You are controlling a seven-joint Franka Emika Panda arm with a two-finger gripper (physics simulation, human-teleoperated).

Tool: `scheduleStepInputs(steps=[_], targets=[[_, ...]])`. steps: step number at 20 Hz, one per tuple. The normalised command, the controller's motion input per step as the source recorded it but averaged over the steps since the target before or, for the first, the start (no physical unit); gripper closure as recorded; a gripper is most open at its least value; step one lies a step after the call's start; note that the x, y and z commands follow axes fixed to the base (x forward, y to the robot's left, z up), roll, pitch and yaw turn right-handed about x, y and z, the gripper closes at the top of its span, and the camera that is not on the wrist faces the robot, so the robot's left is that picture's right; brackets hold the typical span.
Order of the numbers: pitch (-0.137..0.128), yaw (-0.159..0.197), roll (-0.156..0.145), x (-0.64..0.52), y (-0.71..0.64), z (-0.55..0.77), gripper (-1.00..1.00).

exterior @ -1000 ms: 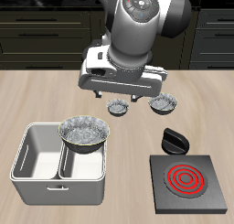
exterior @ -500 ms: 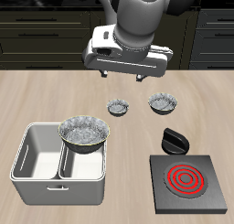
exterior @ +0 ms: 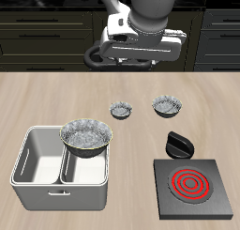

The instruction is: Place the largest bowl in the left side of the drainer and the medium bowl in the right side

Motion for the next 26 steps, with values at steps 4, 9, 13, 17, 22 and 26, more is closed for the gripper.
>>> scheduleStepInputs(steps=[4,9,13,17,22,26], targets=[[-0.107,0.057,-0.024,-0.44,0.13,0.05,-1.00],[-0.047,0.021,0.010,-0.20,0.06,-0.09,-1.00],[-0.042,-0.006,0.006,-0.25,0.06,-0.10,-1.00],[-0.094,0.026,-0.020,-0.23,0.03,-0.13,-1.00],[-0.077,-0.023,-0.022,-0.18,-0.07,-0.04,-1.00],[-0.076,-0.045,-0.010,-0.34,0.05,-0.07,-1.00]])
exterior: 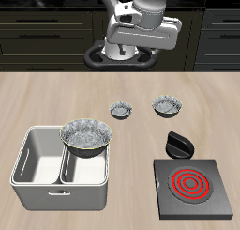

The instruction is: Place the largest bowl in the left side of the drainer and the medium bowl in the right side

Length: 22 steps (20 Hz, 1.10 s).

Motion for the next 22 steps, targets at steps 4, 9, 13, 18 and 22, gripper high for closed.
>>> scheduleStepInputs(steps=[4,9,13,18,22], targets=[[-0.028,0.017,0.025,-0.21,0.13,-0.05,-1.00],[0.038,0.002,0.016,-0.09,0.19,-0.18,-1.00],[0.029,0.029,0.034,-0.07,0.41,-0.14,-1.00],[0.015,0.000,0.002,-0.06,0.20,-0.08,-1.00],[0.025,-0.010,0.028,-0.08,0.30,-0.09,-1.00]])
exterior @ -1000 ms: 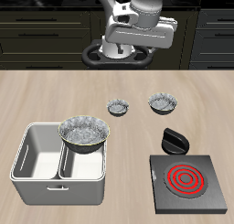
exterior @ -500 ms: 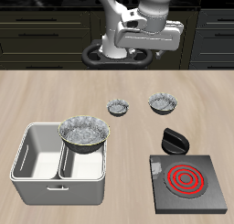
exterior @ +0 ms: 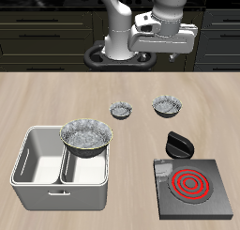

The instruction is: Place the largest bowl in the left side of the drainer and the medium bowl in the right side

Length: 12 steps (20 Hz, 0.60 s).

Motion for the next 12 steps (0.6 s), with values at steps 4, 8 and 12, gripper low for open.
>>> scheduleStepInputs(steps=[4,8,12], targets=[[0.028,-0.010,-0.006,0.01,0.12,-0.08,-1.00],[-0.002,-0.001,-0.014,-0.01,0.01,-0.08,-1.00],[0.007,0.019,-0.014,0.01,0.03,-0.27,-1.00]])
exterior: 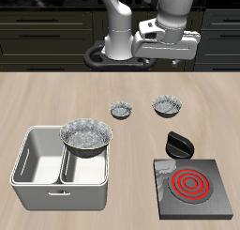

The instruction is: Place the largest bowl in the left side of the drainer and the medium bowl in the right side

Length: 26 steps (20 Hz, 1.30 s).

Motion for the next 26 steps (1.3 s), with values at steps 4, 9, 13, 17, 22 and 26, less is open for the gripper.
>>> scheduleStepInputs(steps=[4,9,13,17,22,26], targets=[[-0.007,0.007,-0.027,0.04,0.02,-0.32,-1.00],[0.063,-0.008,-0.004,0.14,0.09,-0.42,-1.00],[0.012,-0.008,-0.005,0.01,0.11,-0.37,-1.00],[0.011,0.008,0.016,-0.08,0.11,-0.22,-1.00],[0.026,0.000,0.011,-0.05,0.06,-0.24,-1.00],[0.032,-0.003,0.015,-0.05,0.02,-0.25,-1.00]])
